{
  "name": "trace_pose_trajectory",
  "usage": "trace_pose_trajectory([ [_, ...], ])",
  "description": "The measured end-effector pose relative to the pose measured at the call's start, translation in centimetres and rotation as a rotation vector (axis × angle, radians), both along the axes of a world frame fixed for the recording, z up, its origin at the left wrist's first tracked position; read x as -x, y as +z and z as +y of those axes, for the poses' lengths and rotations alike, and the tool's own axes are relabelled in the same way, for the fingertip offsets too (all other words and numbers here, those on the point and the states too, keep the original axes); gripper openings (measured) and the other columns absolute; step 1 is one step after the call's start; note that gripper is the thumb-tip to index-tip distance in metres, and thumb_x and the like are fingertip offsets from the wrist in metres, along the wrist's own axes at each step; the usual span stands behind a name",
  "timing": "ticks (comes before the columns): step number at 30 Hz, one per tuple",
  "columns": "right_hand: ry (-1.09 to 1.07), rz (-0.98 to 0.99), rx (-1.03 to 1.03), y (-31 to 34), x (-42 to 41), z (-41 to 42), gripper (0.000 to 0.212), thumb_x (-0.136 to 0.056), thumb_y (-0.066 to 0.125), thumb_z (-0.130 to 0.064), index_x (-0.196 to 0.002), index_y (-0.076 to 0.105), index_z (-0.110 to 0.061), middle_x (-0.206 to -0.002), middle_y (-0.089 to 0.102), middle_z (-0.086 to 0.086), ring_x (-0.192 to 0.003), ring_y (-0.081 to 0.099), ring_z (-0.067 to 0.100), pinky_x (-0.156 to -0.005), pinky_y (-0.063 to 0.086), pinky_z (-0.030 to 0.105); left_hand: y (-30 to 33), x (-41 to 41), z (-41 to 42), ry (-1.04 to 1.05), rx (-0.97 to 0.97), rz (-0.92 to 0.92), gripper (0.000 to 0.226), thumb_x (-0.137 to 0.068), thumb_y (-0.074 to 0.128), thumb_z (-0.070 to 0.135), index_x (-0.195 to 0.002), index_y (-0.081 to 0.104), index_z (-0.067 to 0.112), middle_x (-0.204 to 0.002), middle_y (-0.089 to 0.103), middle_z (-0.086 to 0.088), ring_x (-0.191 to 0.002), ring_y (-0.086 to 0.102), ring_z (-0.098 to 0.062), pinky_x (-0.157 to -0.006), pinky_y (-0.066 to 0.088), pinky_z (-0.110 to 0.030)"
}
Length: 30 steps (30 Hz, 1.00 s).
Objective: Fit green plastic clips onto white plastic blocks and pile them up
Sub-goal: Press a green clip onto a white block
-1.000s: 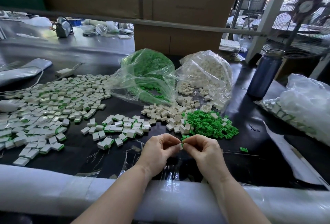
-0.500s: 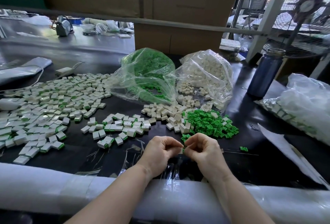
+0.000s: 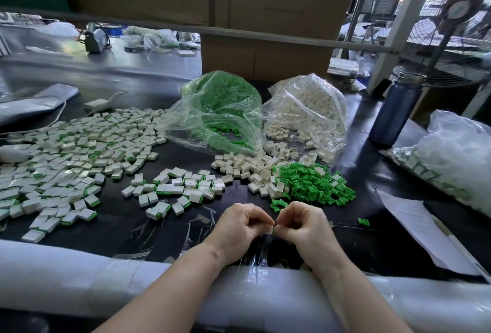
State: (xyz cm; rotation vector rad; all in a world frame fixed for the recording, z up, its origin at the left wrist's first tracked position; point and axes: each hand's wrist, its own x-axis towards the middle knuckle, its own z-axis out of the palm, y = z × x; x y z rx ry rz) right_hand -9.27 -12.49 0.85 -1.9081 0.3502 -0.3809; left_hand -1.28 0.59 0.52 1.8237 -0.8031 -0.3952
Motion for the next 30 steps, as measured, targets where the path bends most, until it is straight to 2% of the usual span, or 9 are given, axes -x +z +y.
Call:
trace_pose_trajectory([
  [4, -0.050, -0.078, -0.083, -0.04, -0.16, 0.18, 0.017, -0.073, 0.072, 0.006, -0.072, 0.066, -0.010, -0.067, 0.067, 0.004, -0.062, 0.061, 0.010, -0.059, 0.051, 0.021, -0.08, -0.03, -0.07, 0.056, 0.100, 0.062, 0.015, -0.083, 0.066, 0.005, -0.079, 0.070, 0.019, -0.075, 0.068, 0.004, -0.073, 0.063, -0.004, -0.078, 0.052, -0.020],
  [7, -0.095, -0.088, -0.092, 0.00, -0.40, 0.51, 0.005, -0.079, 0.071, -0.006, -0.077, 0.069, -0.010, -0.070, 0.070, 0.006, -0.065, 0.063, 0.012, -0.063, 0.053, 0.026, -0.06, -0.17, 0.04, 0.100, 0.194, 0.121, 0.016, -0.083, 0.066, 0.006, -0.080, 0.070, 0.020, -0.076, 0.070, 0.003, -0.073, 0.064, -0.005, -0.072, 0.051, -0.017],
  [9, -0.083, -0.048, -0.035, -0.09, -0.54, 0.65, 0.011, -0.084, 0.067, -0.012, -0.073, 0.069, -0.009, -0.064, 0.066, 0.008, -0.059, 0.058, 0.013, -0.059, 0.048, 0.030, -0.05, -0.21, 0.01, 0.107, 0.216, 0.150, 0.015, -0.083, 0.065, 0.005, -0.080, 0.070, 0.019, -0.076, 0.070, 0.002, -0.073, 0.065, -0.005, -0.071, 0.051, -0.016],
  [12, -0.057, 0.009, 0.031, -0.19, -0.68, 0.61, 0.021, -0.088, 0.062, -0.013, -0.067, 0.065, -0.008, -0.057, 0.056, 0.000, -0.057, 0.049, 0.013, -0.058, 0.042, 0.033, -0.07, -0.10, -0.12, 0.106, 0.196, 0.149, 0.016, -0.083, 0.065, 0.005, -0.080, 0.070, 0.020, -0.076, 0.070, 0.002, -0.072, 0.066, -0.005, -0.071, 0.053, -0.018],
  [17, -0.035, 0.089, 0.101, -0.42, -0.79, 0.44, 0.025, -0.088, 0.061, -0.012, -0.063, 0.059, -0.011, -0.051, 0.046, -0.005, -0.053, 0.040, 0.009, -0.055, 0.036, 0.030, -0.15, -0.12, 0.02, 0.074, 0.122, 0.105, 0.016, -0.084, 0.065, 0.004, -0.080, 0.069, 0.019, -0.075, 0.069, 0.005, -0.070, 0.064, -0.001, -0.074, 0.053, -0.018],
  [23, 0.013, 0.135, 0.224, -0.31, -0.65, 0.36, 0.020, -0.086, 0.062, -0.012, -0.066, 0.063, -0.010, -0.061, 0.055, 0.002, -0.061, 0.048, 0.014, -0.063, 0.043, 0.034, -0.03, 0.10, 0.06, 0.024, 0.045, 0.040, 0.021, -0.083, 0.066, 0.002, -0.075, 0.067, 0.021, -0.071, 0.065, 0.008, -0.067, 0.060, 0.000, -0.077, 0.051, -0.017],
  [28, -0.038, 0.056, 0.077, -0.22, -0.67, 0.44, 0.024, -0.084, 0.065, -0.013, -0.061, 0.064, -0.014, -0.052, 0.051, -0.002, -0.053, 0.044, 0.009, -0.054, 0.037, 0.027, -0.18, 0.03, 0.00, 0.053, 0.111, 0.050, 0.014, -0.084, 0.066, 0.007, -0.082, 0.070, 0.020, -0.078, 0.069, 0.005, -0.073, 0.062, -0.002, -0.077, 0.051, -0.016],
  [30, -0.068, 0.000, -0.010, -0.12, -0.63, 0.36, 0.019, -0.084, 0.065, -0.009, -0.065, 0.067, -0.013, -0.053, 0.058, -0.002, -0.050, 0.050, 0.007, -0.050, 0.040, 0.021, -0.30, -0.04, -0.07, 0.046, 0.112, 0.046, 0.011, -0.082, 0.068, 0.009, -0.086, 0.070, 0.019, -0.081, 0.070, 0.003, -0.075, 0.063, -0.004, -0.076, 0.051, -0.018],
])
